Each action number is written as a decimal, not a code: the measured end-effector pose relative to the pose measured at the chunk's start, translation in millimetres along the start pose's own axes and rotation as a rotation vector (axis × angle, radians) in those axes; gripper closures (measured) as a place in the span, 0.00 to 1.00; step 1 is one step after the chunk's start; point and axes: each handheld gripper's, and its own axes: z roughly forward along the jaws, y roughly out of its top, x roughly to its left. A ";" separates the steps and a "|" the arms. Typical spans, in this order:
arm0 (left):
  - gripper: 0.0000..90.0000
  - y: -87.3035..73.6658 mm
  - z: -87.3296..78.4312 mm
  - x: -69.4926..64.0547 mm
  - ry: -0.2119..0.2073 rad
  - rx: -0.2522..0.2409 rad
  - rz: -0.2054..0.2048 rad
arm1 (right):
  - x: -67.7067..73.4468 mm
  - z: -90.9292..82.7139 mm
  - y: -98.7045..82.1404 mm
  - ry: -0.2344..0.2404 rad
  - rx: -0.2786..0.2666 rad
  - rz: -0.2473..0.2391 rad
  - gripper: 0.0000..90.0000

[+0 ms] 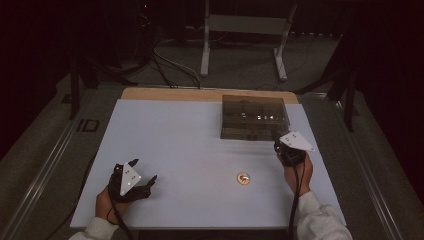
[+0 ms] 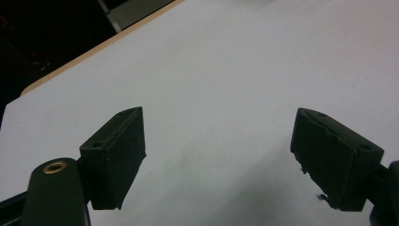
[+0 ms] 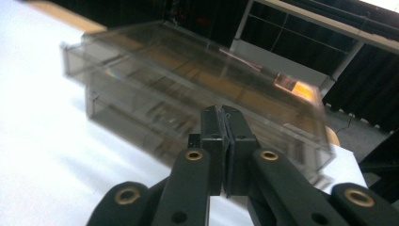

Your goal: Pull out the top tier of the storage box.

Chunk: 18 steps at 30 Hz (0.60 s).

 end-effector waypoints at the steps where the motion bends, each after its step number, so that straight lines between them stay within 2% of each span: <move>1: 0.22 0.2 -0.1 -0.2 -0.001 -0.002 0.002 | 0.0 0.0 0.0 0.000 0.000 0.000 1.00; 3: 0.22 0.6 0.1 -0.2 -0.002 -0.002 0.005 | -8.8 2.7 4.3 -0.001 0.030 0.000 1.00; 4: 0.22 0.5 0.1 0.0 0.000 0.006 0.013 | -19.1 6.4 8.6 -0.003 0.064 0.009 1.00; 5: 0.22 0.5 0.1 0.0 0.000 0.006 0.013 | -24.0 8.0 10.8 -0.007 0.076 0.010 1.00; 7: 0.22 0.1 0.4 0.1 0.001 0.008 0.013 | -28.4 9.6 13.0 -0.010 0.087 0.014 1.00; 9: 0.22 0.1 0.5 0.2 0.002 0.012 0.015 | -35.7 14.4 16.6 -0.006 0.124 0.017 1.00; 10: 0.22 0.2 0.5 0.1 0.002 0.012 0.015 | -39.5 19.5 18.0 -0.013 0.154 0.003 1.00; 11: 0.22 0.3 0.4 -0.1 0.001 0.011 0.016 | -39.5 19.5 18.0 -0.013 0.154 0.003 1.00; 14: 0.22 0.5 0.3 -0.4 0.001 0.012 0.017 | -44.8 27.6 17.6 0.011 0.210 0.020 1.00; 16: 0.22 0.5 -0.3 -0.3 0.002 0.014 0.020 | -46.6 29.8 17.5 0.018 0.229 0.018 1.00; 18: 0.22 0.2 0.0 -0.1 0.002 0.011 0.016 | -48.4 34.1 18.1 0.029 0.278 0.002 1.00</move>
